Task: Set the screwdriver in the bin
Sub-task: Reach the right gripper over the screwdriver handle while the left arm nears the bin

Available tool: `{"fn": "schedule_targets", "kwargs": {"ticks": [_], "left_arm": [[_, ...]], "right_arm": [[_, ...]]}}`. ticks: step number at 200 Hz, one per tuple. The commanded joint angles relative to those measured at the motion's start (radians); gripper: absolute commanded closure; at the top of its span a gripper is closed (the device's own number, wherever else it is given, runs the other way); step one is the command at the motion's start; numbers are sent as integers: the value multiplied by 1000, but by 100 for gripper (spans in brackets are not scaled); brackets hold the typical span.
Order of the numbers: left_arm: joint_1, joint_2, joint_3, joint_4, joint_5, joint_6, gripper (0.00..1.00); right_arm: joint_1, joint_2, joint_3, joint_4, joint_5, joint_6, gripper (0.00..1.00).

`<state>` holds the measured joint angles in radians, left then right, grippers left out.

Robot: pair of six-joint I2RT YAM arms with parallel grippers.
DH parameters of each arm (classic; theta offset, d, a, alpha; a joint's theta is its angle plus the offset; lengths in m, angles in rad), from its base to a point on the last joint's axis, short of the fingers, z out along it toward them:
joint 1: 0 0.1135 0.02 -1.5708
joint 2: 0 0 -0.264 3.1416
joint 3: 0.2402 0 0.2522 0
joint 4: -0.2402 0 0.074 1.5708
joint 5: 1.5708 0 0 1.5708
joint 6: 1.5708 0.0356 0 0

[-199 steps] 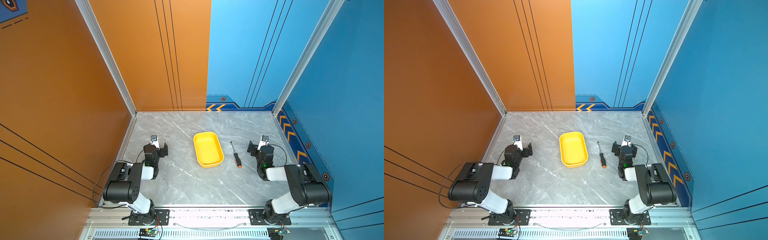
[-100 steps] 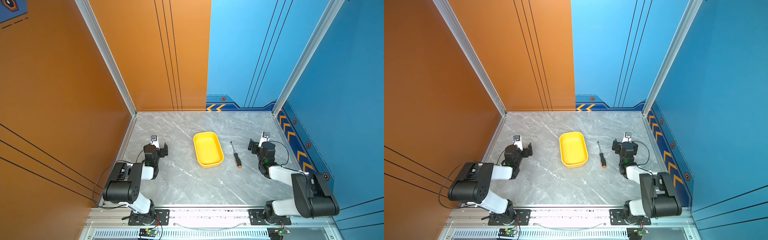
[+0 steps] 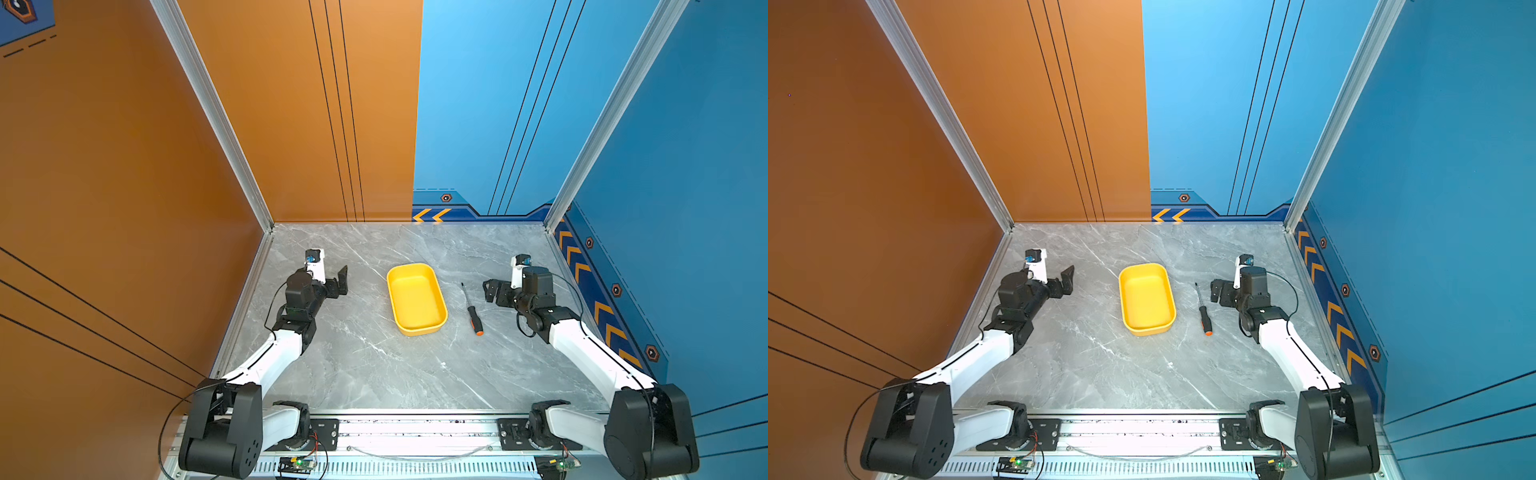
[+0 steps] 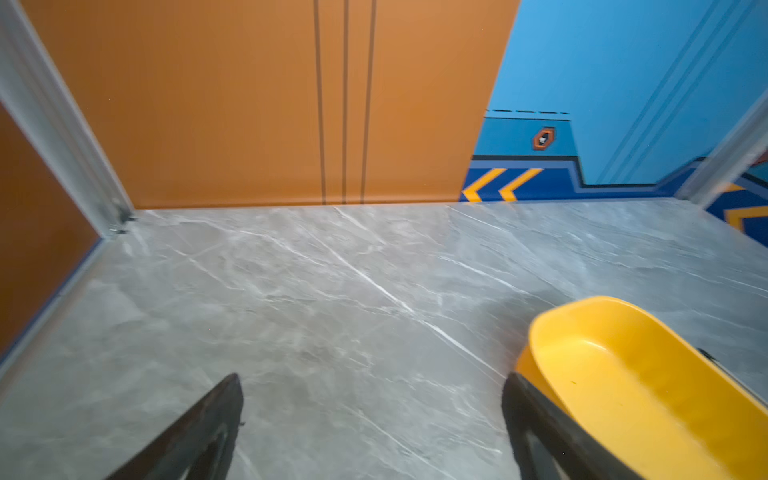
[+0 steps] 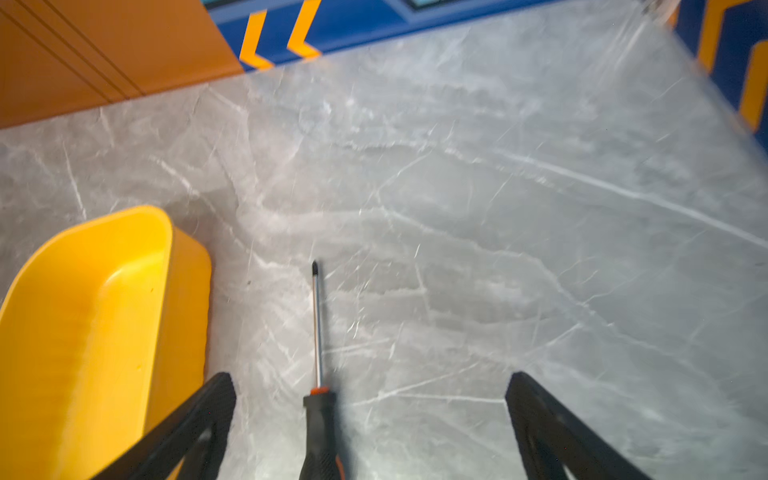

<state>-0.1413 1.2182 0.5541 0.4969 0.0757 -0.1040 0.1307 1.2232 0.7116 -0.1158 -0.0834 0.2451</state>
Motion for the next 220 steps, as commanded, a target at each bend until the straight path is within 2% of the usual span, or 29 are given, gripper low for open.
{"fn": "schedule_targets", "kwargs": {"ticks": [1, 16, 38, 69, 132, 186, 220], "left_arm": [[-57, 26, 31, -147, 112, -66, 2], [-83, 64, 78, -234, 145, -95, 2], [-108, 111, 136, -327, 198, -127, 2], [-124, 118, 135, -331, 244, -202, 2], [-138, 108, 130, -443, 250, -275, 2], [-155, 143, 172, -564, 267, -299, 2], [-167, 153, 182, -572, 246, -299, 2]], "right_arm": [[56, 51, 65, -213, -30, 22, 3], [108, 72, 84, -253, 67, 18, 3], [130, 118, 99, -282, 66, 21, 4], [165, 207, 146, -339, 92, 32, 14], [256, 313, 181, -366, 166, 50, 18], [282, 382, 211, -391, 202, 62, 26], [287, 404, 219, -392, 211, 63, 31]]}}
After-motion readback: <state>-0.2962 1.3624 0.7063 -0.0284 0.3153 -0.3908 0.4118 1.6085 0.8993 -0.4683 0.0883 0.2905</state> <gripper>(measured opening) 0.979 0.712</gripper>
